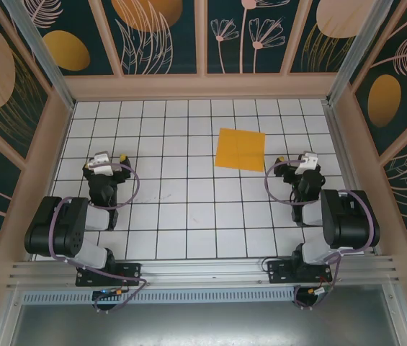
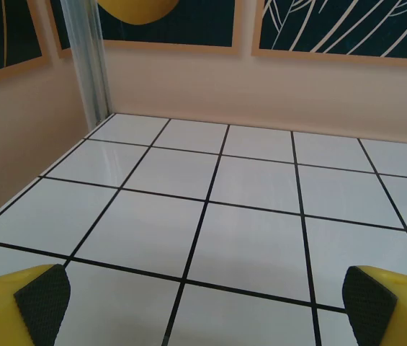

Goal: Fold a paper plane with a square sheet of paper (pick it up from the middle)
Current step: Move the square sheet of paper to the center of the table.

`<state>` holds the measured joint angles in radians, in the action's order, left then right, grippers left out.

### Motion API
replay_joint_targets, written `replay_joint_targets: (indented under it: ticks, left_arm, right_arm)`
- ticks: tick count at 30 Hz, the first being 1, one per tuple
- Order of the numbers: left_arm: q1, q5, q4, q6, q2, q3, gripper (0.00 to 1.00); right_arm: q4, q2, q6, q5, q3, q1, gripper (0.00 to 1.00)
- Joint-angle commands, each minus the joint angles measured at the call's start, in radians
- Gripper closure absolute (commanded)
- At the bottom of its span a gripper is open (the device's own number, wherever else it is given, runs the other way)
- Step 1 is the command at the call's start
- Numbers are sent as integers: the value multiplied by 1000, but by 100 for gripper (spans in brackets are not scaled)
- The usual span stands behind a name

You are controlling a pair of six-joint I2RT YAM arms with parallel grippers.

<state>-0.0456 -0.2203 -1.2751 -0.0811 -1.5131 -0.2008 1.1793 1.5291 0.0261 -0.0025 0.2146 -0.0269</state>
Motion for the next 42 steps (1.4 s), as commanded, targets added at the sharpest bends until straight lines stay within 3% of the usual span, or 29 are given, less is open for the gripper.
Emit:
replay_joint_targets:
  ticks: [1, 25, 29, 31, 34, 36, 38, 40, 42]
  left_arm:
    - [7, 8, -38, 12, -10, -18, 1]
    - [7, 35, -78, 24, 0, 8, 1]
    - [7, -16, -55, 3, 71, 24, 1]
    - [7, -41, 78, -15, 151, -2, 1]
    - [8, -55, 246, -49, 260, -42, 1]
    - [8, -77, 295, -120, 340, -46, 1]
    - [7, -166, 435, -277, 390, -97, 1]
    - [7, -133, 632, -303, 438, -183, 1]
    - [6, -114, 760, -356, 471, -244, 1]
  right_arm:
    - [60, 11, -15, -27, 23, -10, 1]
    - [40, 5, -24, -48, 31, -8, 1]
    - [7, -30, -31, -20, 34, 8, 1]
    - [-130, -86, -40, -11, 75, 21, 1]
    - [-551, -134, 20, 26, 272, 39, 1]
    - [-778, -120, 160, 113, 404, 50, 1]
    - [-1035, -72, 335, 133, 569, 50, 1]
    - [-1244, 6, 394, 26, 741, 44, 1]
    - [-1301, 62, 440, -129, 808, 45, 1]
